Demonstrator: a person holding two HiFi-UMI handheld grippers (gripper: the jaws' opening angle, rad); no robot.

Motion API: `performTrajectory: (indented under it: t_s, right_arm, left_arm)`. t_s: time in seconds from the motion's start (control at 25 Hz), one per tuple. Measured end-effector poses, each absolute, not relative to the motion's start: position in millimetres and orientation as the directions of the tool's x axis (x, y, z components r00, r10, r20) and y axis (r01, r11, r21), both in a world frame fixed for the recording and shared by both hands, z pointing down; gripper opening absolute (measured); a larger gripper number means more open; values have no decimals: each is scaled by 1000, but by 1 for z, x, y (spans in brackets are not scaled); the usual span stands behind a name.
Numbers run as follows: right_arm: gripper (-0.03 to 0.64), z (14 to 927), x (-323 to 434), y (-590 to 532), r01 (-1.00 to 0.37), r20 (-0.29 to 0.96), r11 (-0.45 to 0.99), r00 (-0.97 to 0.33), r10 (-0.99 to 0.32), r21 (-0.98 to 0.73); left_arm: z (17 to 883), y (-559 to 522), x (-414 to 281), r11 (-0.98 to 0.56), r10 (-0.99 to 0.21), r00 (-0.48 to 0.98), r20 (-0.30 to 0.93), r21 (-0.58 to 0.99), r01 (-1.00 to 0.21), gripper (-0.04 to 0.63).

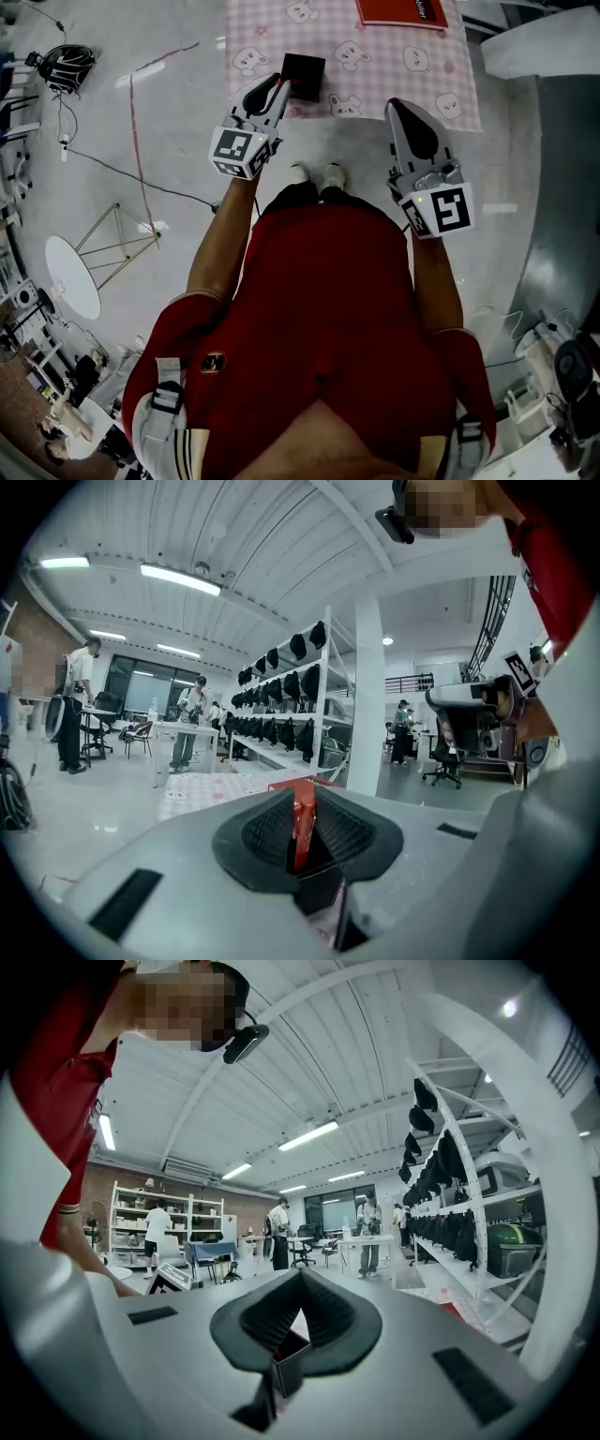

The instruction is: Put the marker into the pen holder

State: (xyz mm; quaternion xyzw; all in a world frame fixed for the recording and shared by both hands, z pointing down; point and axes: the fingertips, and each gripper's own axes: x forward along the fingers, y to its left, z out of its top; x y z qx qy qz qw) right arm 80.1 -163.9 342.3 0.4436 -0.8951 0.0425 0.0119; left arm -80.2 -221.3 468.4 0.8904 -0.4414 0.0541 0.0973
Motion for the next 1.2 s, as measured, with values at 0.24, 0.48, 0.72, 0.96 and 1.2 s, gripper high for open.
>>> performTrajectory:
  t_s: [0.24,0.48,0.72,0.96,1.2]
  right_arm:
    - [-1,350,74,-166,-809,84,584,-588,-805,-67]
    - [-2,354,74,-167,-825,108,562,-565,-818,-63]
    - [-2,355,75,-166,-837,121,543,-547,-829,-62]
    - [-2,358,75,-165,-845,127,532,-535,-835,-63]
    - [-2,359,75,-164,-846,133,529,-533,-836,-67]
  left_arm:
    - [484,-227,-82,-610,-755,620,216,116,-783,71]
    - [498,-229,-80,-629,-735,635,237,112,-770,71]
    - [506,-231,-77,-642,-719,645,260,107,-759,71]
    - [516,-230,-77,-652,-706,647,288,95,-753,71]
    - [519,-228,-76,-659,-697,652,299,93,-747,71]
